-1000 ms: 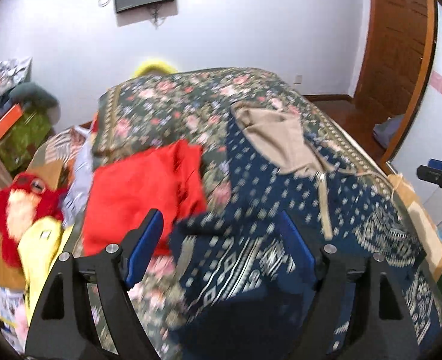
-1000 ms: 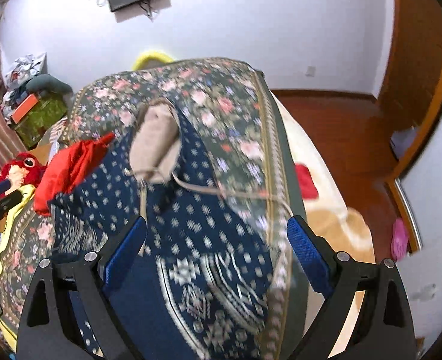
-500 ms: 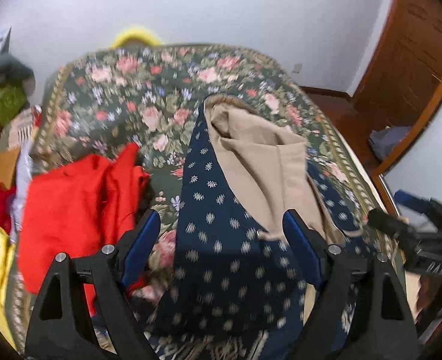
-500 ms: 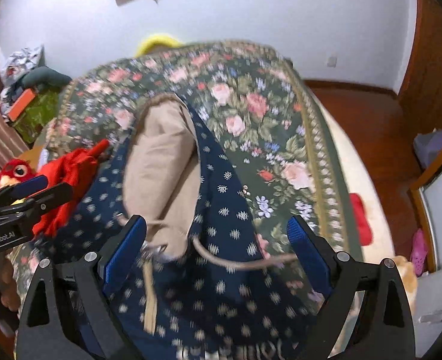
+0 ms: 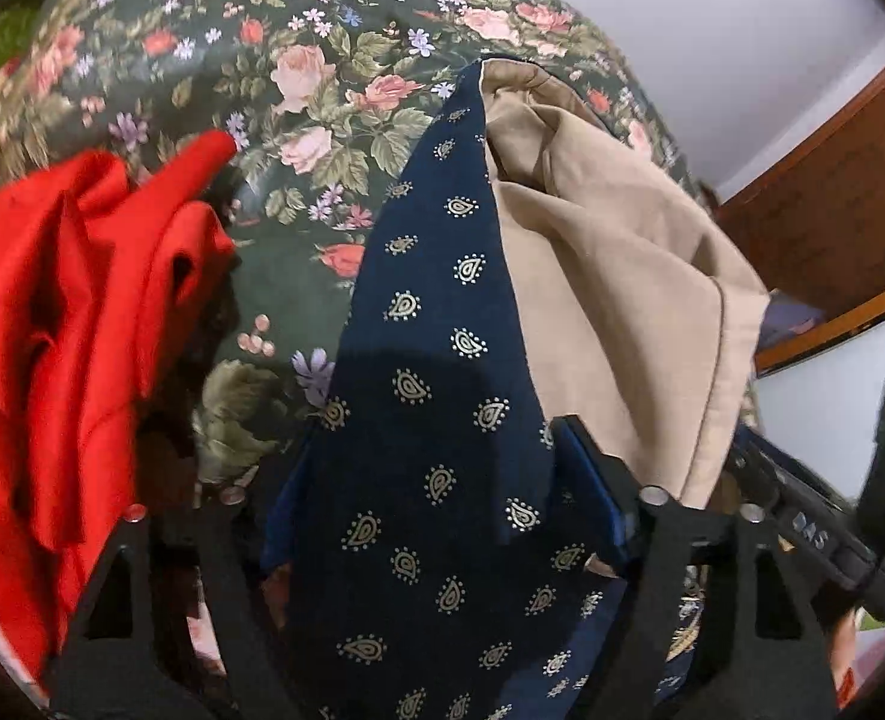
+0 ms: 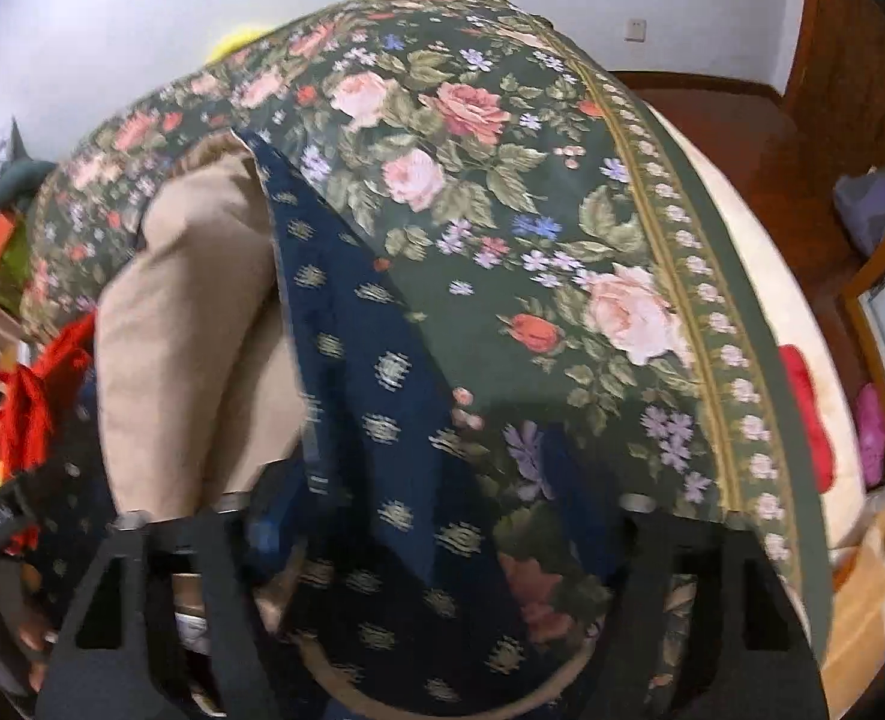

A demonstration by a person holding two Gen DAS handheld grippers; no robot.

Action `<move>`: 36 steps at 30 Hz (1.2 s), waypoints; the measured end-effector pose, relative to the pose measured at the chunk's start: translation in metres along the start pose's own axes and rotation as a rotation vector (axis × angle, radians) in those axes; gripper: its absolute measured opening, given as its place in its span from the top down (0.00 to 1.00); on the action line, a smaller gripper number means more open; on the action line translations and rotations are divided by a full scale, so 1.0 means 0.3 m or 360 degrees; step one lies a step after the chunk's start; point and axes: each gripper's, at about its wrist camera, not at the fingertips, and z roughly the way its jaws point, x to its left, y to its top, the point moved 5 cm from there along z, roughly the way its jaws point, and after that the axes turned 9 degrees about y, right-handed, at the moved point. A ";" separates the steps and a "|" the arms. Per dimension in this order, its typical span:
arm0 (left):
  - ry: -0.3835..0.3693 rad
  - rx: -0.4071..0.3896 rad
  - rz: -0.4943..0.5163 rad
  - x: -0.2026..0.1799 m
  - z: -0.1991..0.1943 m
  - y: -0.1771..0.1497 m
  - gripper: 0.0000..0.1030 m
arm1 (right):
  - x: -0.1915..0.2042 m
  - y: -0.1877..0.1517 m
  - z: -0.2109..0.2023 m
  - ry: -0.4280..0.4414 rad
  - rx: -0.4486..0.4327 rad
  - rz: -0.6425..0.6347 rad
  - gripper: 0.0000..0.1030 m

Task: Fold large clothes
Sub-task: 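Grasp the hood edges with both tools and lift the hood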

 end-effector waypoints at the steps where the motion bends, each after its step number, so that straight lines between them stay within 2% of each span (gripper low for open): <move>1: -0.0004 -0.0012 -0.0002 0.004 -0.002 -0.001 0.38 | 0.008 0.003 -0.003 0.0006 -0.0005 -0.0008 0.64; 4: -0.0004 -0.0030 0.0070 -0.012 -0.021 -0.007 0.61 | 0.042 -0.003 -0.011 -0.0045 -0.0003 -0.0079 0.89; 8: 0.0129 -0.0054 0.0243 -0.062 -0.057 -0.005 0.90 | 0.084 -0.029 -0.043 -0.0121 -0.0026 -0.0214 0.92; 11: 0.0166 -0.0100 0.0312 -0.076 -0.110 -0.011 0.90 | 0.103 -0.034 -0.113 -0.0063 -0.0062 -0.0234 0.92; 15: 0.0111 -0.0177 0.0324 -0.072 -0.245 -0.034 0.90 | 0.141 -0.046 -0.236 -0.0040 -0.0139 -0.0324 0.92; 20: 0.0069 -0.0287 0.0416 -0.084 -0.435 -0.115 0.90 | 0.184 -0.126 -0.415 0.0014 -0.0230 -0.0411 0.92; 22: 0.0063 -0.0327 0.0468 -0.090 -0.508 -0.169 0.90 | 0.198 -0.169 -0.461 0.0031 -0.0246 -0.0444 0.92; 28: 0.0027 -0.0340 0.0542 -0.079 -0.638 -0.340 0.90 | 0.218 -0.329 -0.558 0.0101 -0.0241 -0.0481 0.92; 36: 0.0057 -0.0320 0.0605 -0.018 -0.686 -0.595 0.90 | 0.223 -0.559 -0.608 0.0163 -0.0155 -0.0477 0.92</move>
